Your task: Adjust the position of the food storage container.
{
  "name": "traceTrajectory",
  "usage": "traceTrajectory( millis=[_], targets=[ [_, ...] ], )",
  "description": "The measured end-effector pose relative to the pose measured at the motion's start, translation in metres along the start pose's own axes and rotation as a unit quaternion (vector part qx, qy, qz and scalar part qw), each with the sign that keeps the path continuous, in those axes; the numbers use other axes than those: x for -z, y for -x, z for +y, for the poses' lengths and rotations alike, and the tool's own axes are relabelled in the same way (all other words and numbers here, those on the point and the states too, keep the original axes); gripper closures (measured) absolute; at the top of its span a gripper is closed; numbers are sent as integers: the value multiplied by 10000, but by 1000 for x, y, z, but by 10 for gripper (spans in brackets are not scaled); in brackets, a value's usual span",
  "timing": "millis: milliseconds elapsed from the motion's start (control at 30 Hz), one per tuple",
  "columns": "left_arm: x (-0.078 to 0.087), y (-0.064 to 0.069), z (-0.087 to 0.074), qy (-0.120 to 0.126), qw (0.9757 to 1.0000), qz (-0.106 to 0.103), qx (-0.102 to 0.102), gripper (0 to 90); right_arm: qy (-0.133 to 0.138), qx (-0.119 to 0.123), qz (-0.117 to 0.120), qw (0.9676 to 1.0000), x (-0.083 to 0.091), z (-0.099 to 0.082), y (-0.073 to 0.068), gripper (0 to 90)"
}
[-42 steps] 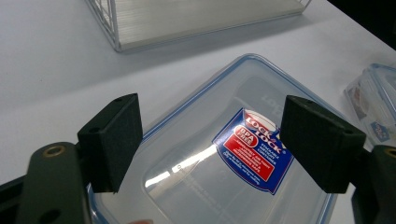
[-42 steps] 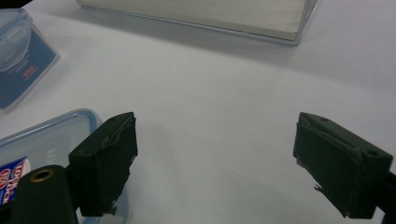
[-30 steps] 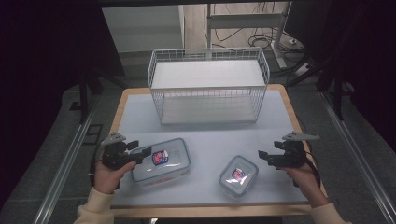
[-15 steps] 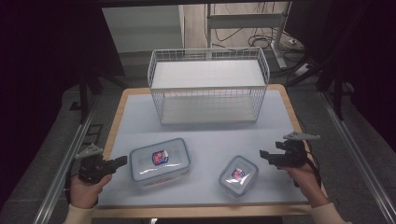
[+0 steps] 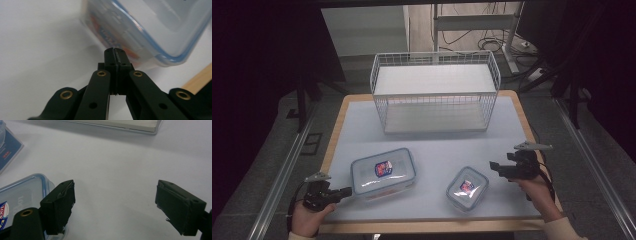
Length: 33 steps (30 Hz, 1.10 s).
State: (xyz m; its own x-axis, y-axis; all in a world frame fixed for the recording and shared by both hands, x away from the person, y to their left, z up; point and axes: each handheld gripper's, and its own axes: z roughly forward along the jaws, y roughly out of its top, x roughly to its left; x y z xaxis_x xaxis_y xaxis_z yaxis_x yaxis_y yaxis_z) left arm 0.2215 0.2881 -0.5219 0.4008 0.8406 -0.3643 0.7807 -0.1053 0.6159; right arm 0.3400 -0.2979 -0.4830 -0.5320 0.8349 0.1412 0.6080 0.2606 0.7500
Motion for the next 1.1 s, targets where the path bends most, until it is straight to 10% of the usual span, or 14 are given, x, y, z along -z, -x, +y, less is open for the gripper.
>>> traceTrajectory(
  millis=[1100],
  targets=[
    [-57,26,46,-103,9998,-38,-180,899,-173,32,53,9998,-7,-2,-3,162]
  ],
)
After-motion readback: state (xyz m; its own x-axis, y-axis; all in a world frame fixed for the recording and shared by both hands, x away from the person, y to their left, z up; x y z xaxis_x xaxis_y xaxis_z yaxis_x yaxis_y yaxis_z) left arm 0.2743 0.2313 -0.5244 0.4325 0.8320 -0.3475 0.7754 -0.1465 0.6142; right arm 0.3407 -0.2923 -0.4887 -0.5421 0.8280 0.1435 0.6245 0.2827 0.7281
